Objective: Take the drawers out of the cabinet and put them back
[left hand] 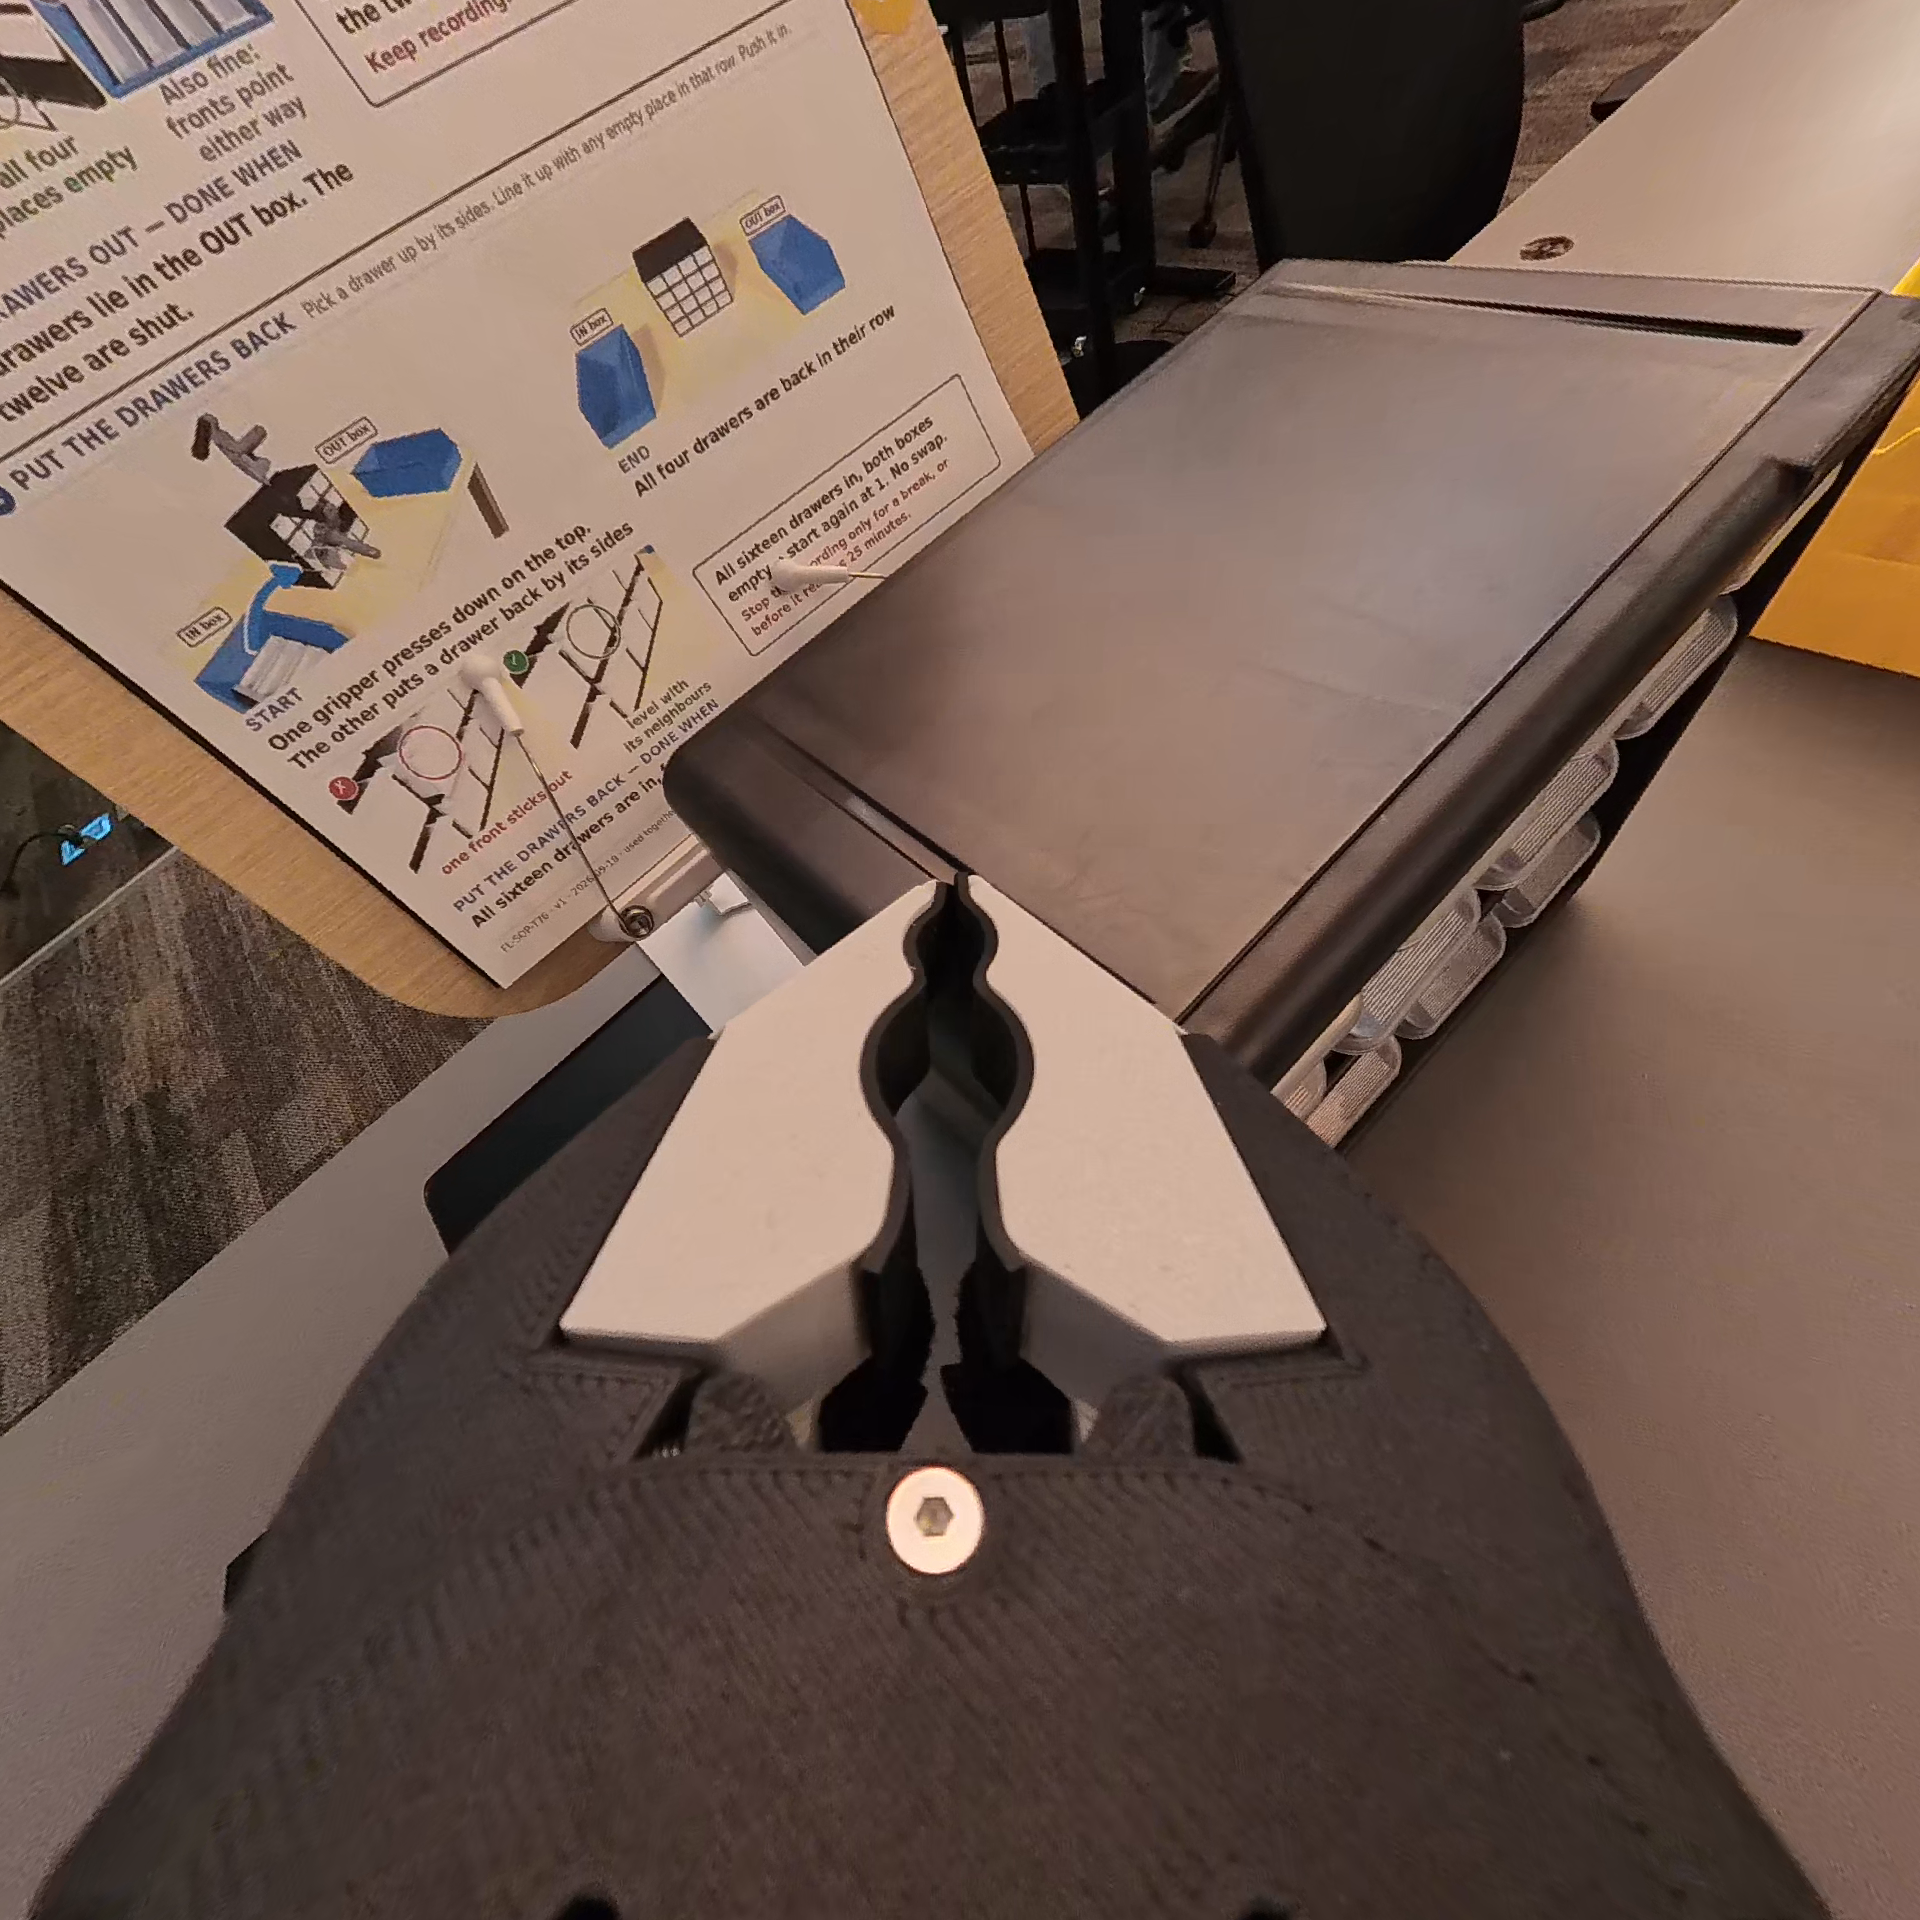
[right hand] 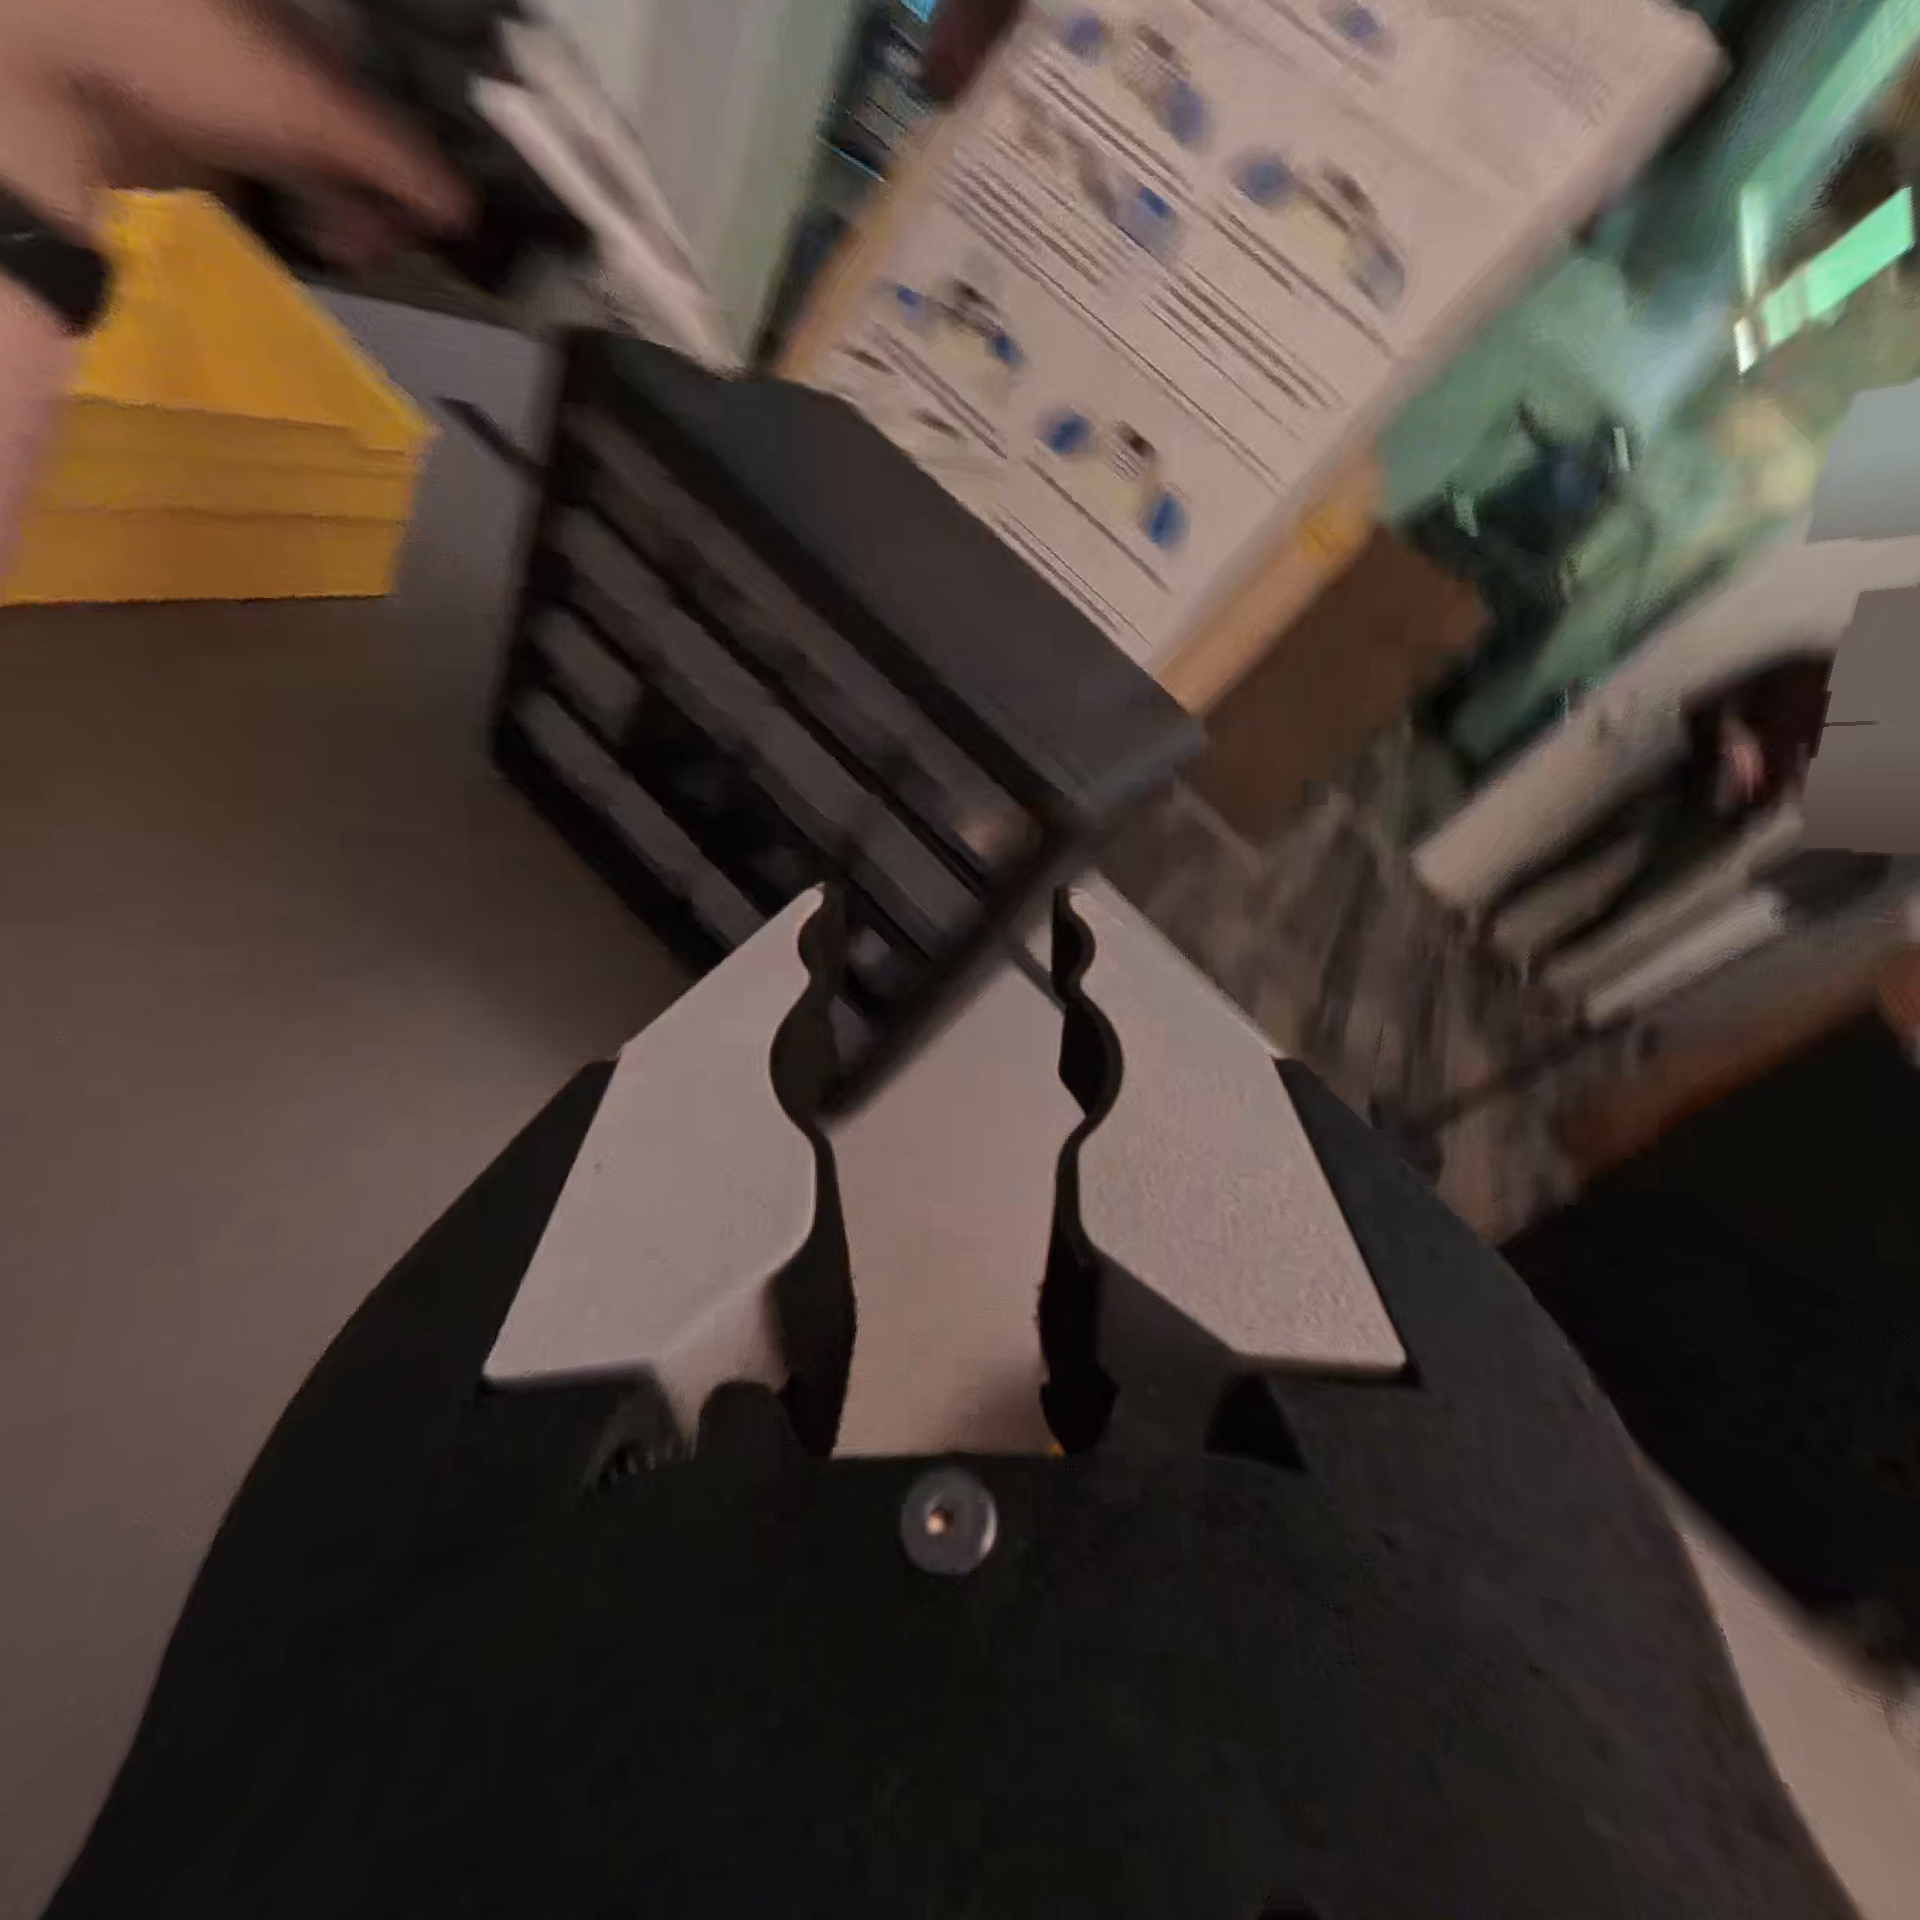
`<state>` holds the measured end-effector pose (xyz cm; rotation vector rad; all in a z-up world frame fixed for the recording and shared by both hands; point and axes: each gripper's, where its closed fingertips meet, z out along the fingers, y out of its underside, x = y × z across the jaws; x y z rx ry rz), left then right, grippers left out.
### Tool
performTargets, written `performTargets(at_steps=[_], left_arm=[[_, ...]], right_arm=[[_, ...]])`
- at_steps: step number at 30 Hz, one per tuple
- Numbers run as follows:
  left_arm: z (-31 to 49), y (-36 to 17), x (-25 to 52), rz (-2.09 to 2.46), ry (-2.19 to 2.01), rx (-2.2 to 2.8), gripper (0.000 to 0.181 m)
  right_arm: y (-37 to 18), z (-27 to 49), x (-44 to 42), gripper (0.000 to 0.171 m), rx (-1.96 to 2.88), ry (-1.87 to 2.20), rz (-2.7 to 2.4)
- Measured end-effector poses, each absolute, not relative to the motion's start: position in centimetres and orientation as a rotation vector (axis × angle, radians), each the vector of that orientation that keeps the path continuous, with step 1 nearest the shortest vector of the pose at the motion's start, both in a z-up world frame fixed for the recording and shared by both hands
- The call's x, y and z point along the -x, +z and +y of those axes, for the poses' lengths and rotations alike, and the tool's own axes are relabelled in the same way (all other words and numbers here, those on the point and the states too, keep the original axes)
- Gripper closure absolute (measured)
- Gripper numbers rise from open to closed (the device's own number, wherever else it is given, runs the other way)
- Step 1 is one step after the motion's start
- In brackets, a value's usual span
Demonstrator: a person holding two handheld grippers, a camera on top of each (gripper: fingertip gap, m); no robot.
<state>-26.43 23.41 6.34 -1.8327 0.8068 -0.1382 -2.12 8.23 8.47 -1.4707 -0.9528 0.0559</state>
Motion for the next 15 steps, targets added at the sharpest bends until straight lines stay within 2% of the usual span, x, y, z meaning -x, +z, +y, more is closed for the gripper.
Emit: performTargets(at_steps=[4, 7, 10, 12, 15], left_arm=[[23.4, 6.3, 26.4, 0.808, -0.131, 1.832, 0.181], [23.4, 6.3, 26.4, 0.810, -0.131, 1.831, 0.181], [23.4, 6.3, 26.4, 0.810, -0.143, 1.828, 0.181], [23.4, 6.4, 26.4, 0.809, -0.154, 1.826, 0.181], [23.4, 6.4, 26.4, 0.809, -0.166, 1.824, 0.181]], right_arm=[[1.5, 9.8, 15.0, 0.132, 1.270, -0.105, -1.231], [-3.4, 12.4, 21.2, 0.136, 1.157, -0.302, -1.350], [-4.9, 14.6, 24.4, 0.147, 0.963, -0.569, -1.433], [-5.7, 15.4, 25.8, 0.153, 0.890, -0.602, -1.474], [-5.8, 17.8, 25.6, 0.150, 0.916, -0.687, -1.429]])
